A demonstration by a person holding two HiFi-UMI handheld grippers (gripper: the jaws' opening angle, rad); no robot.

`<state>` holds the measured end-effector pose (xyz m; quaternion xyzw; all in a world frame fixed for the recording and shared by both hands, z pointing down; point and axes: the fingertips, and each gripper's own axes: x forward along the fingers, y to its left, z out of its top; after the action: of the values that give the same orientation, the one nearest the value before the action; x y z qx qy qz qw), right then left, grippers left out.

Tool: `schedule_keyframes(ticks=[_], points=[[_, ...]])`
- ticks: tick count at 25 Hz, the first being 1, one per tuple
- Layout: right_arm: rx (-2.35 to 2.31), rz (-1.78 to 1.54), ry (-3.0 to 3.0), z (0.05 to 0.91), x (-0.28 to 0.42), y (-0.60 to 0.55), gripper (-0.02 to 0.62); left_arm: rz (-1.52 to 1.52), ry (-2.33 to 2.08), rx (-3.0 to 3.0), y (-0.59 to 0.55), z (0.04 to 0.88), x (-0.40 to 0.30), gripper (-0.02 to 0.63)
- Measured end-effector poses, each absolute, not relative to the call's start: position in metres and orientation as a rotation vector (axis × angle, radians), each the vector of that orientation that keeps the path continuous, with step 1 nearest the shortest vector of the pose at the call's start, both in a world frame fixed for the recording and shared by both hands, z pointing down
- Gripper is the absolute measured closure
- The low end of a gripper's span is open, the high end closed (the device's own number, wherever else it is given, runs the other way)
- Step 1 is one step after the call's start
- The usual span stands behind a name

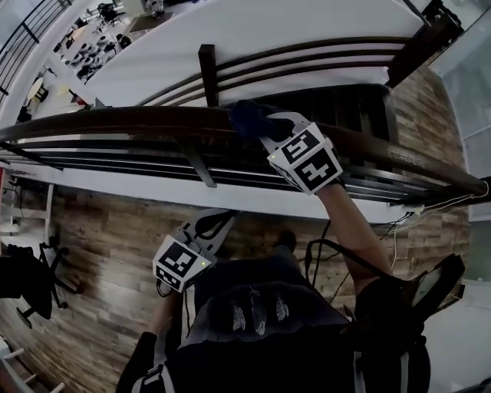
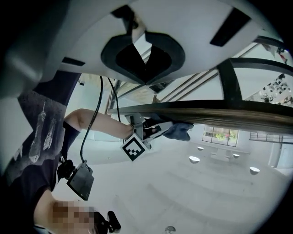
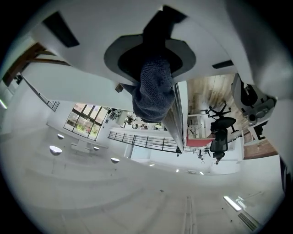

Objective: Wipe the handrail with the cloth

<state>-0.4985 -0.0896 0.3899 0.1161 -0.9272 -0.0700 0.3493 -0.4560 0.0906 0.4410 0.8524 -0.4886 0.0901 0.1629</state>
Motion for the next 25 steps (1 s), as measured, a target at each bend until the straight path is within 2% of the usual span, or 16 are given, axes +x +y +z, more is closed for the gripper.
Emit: schedule_keyframes(ticks=[5,11,15,18,20,25], points=[[0.299,-0.180,-2.395,0.391,-0.590,-0.068,0.541,0.328,-1.346,2.448,0.124,0.446,-0.533,0.598],[0.252,-0.357,-2.410,0.379,-0.670,-0.035,0.541,0.274,-1.347,2.398,0.148,0.459,-0.563,0.598],[0.170,-0.471,-2.526,0.379,-0.638,0.022,0.541,0.245,-1.348,2.379,0.154,0.461,-0.568,0.598],[0.218,-0.714,-2.284,0.464,-0.600,0.007,0.543,0.288,-1.350,2.366,0.156,0.469,-0.578,0.598],[0.257,-0.755,-2.153,0.520,-0.591,-0.020,0.543,0.327,-1.334,2.357,0.158,0.477,-0.583,0.598],[0.242,-0.752,-2.017,0.592,-0.620,-0.067,0.541,0.391,-1.292,2.348,0.158,0.483,-0.577,0.598]])
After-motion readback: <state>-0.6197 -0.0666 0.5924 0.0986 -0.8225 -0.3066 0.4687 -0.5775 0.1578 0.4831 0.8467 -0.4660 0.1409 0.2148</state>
